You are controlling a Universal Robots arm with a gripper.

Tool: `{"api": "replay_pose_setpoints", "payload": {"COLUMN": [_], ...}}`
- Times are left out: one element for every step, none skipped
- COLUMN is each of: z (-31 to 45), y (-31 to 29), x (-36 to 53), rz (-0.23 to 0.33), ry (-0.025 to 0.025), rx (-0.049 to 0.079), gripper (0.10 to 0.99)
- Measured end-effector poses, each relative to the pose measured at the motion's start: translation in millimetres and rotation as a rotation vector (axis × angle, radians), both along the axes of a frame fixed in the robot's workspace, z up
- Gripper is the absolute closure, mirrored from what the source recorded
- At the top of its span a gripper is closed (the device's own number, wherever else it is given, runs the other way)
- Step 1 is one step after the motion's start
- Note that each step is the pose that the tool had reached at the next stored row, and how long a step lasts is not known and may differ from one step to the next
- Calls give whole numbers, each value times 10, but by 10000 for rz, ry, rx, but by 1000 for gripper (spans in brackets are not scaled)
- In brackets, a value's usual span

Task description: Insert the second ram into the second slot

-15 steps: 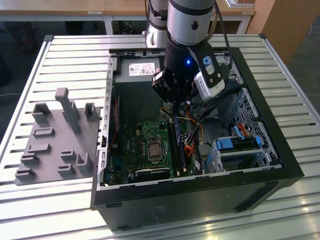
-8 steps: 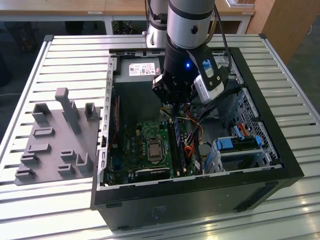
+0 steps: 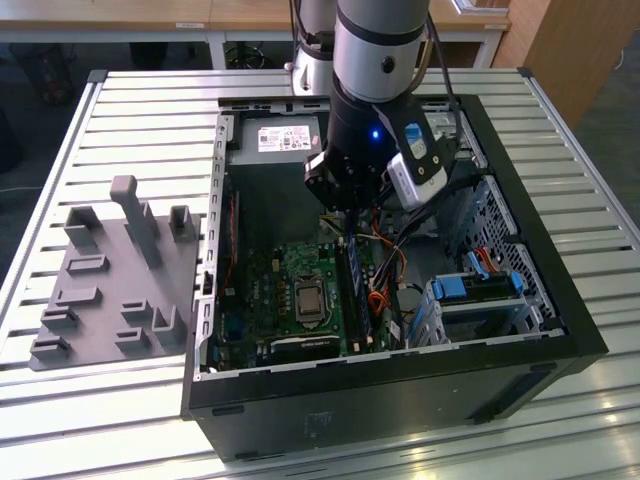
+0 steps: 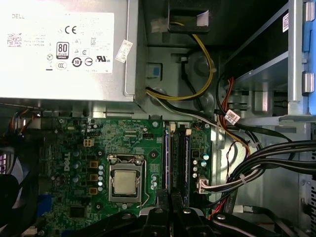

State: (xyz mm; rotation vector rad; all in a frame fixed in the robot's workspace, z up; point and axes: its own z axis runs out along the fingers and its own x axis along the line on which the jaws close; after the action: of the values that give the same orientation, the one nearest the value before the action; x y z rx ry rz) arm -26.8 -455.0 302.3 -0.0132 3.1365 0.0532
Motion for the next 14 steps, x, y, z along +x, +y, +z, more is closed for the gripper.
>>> {"api": "replay_pose_setpoints", "payload": {"z": [-5,-10,-16,-21,-26,-31,-36,-40,-45,-49,-53,-57,-61,-65], "y": [0,0,0,0,0,0,0,0,0,0,0,0,0,0], "x": [0,0,0,0,0,0,0,0,0,0,0,0,0,0], "rz": [0,0,0,0,0,0,0,0,0,-1,0,-1,0,0], "ry": [1,2,3,5,8,11,14,16,19,21,22,23,24,24], "rx": [0,0,0,0,-1,0,-1,0,0,0,0,0,-1,0], "gripper": [949,949,949,949,949,949,949,949,949,949,949,949,949,949]}}
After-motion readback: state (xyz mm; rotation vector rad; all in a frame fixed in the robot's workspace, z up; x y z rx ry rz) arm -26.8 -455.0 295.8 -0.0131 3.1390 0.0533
